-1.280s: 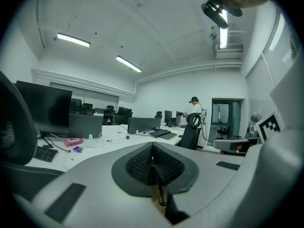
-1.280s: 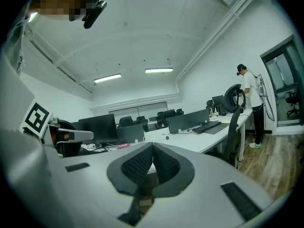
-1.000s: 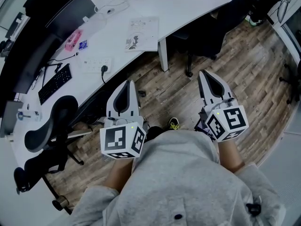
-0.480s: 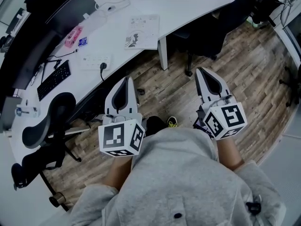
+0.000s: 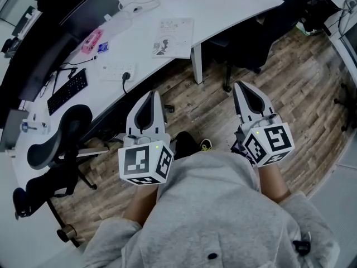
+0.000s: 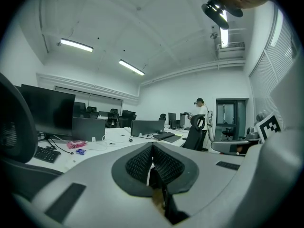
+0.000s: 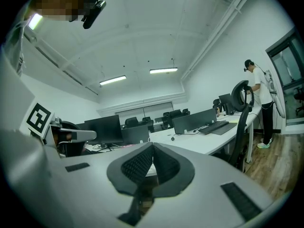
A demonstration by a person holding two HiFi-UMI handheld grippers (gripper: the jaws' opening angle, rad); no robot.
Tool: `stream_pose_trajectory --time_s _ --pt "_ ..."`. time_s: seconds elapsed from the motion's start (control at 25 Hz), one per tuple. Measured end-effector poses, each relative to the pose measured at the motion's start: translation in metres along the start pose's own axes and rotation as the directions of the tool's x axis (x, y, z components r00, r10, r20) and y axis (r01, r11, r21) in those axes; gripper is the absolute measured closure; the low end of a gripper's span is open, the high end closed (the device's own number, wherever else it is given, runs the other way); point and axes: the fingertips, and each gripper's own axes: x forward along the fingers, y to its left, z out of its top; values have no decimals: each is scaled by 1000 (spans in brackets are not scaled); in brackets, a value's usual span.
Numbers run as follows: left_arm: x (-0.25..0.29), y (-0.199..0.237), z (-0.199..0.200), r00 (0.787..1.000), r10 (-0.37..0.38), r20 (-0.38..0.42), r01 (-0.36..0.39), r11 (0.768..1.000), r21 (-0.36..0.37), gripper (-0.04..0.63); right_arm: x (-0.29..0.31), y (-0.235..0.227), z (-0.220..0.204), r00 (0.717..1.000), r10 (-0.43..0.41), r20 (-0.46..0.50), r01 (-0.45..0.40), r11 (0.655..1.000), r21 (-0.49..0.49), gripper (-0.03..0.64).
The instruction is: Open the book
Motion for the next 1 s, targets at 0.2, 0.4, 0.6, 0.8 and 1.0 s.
stream_pose_trajectory --time_s 0.2,0.4,0.6,0.8,1.0 --pt "-1 -2 0 1000 -3 0 3 1000 13 586 0 1 -5 1000 4 -5 -4 1000 11 591" --pt "3 0 1 1000 -12 1 12 1000 21 586 8 4 -5 1000 11 -4 -11 1000 6 591" --pt "20 11 5 1000 -20 8 20 1000 24 586 28 5 -6 1000 25 -9 -25 1000 -6 591" --pt "42 20 9 1000 -19 8 19 1000 17 586 44 -8 -3 1000 18 -22 -18 1000 -11 591" --pt "62 34 10 1000 -9 0 9 1000 9 586 64 -23 -1 999 7 -37 -7 1000 -8 591"
